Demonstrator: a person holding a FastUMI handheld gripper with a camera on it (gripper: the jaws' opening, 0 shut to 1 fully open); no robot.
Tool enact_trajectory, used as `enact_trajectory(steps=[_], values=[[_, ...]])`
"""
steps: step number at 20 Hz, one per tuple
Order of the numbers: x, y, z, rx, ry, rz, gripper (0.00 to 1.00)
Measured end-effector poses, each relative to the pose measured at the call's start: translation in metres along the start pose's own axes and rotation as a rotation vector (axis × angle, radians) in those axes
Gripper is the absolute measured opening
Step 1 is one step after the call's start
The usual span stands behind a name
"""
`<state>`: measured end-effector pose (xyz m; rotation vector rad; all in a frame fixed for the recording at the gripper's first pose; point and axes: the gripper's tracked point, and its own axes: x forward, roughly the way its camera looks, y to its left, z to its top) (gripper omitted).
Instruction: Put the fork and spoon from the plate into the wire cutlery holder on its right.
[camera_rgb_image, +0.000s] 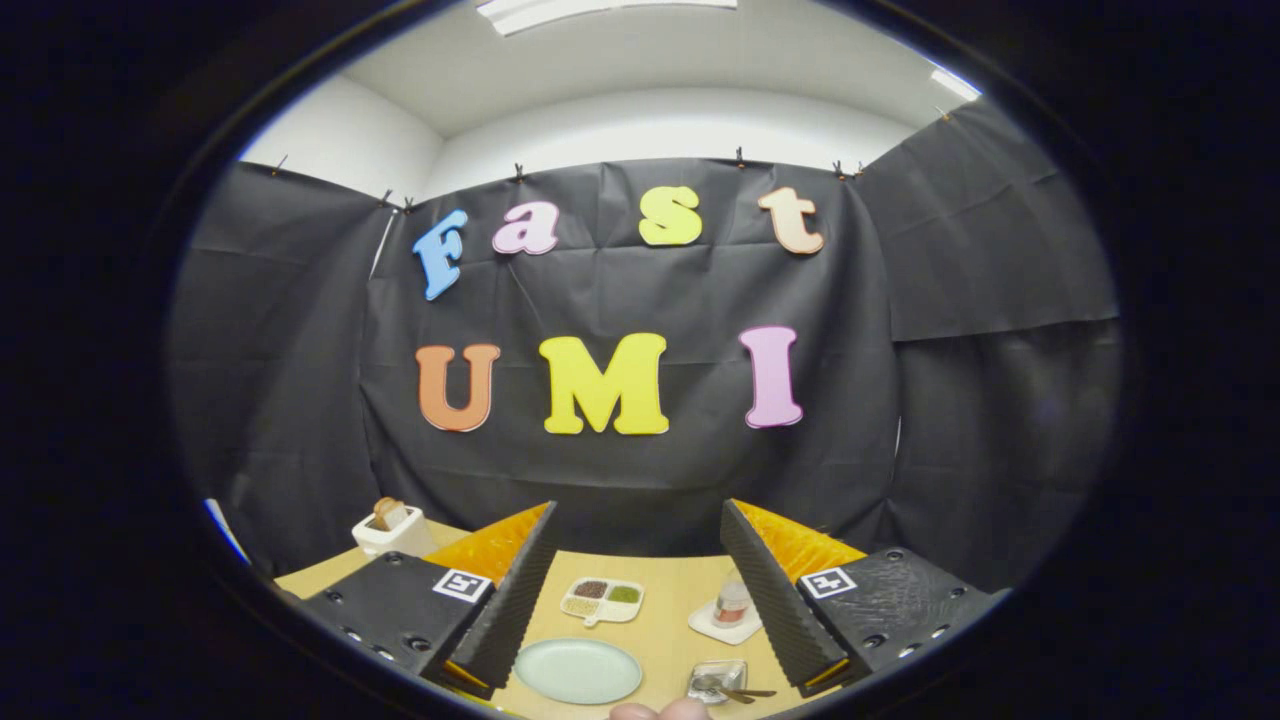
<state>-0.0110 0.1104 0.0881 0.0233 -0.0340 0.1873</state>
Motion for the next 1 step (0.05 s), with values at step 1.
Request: enact_trajectory(steps=[1], values=[[0.0003, -0.0016, -0.0007, -0.003, -0.001, 0.002, 0.96]])
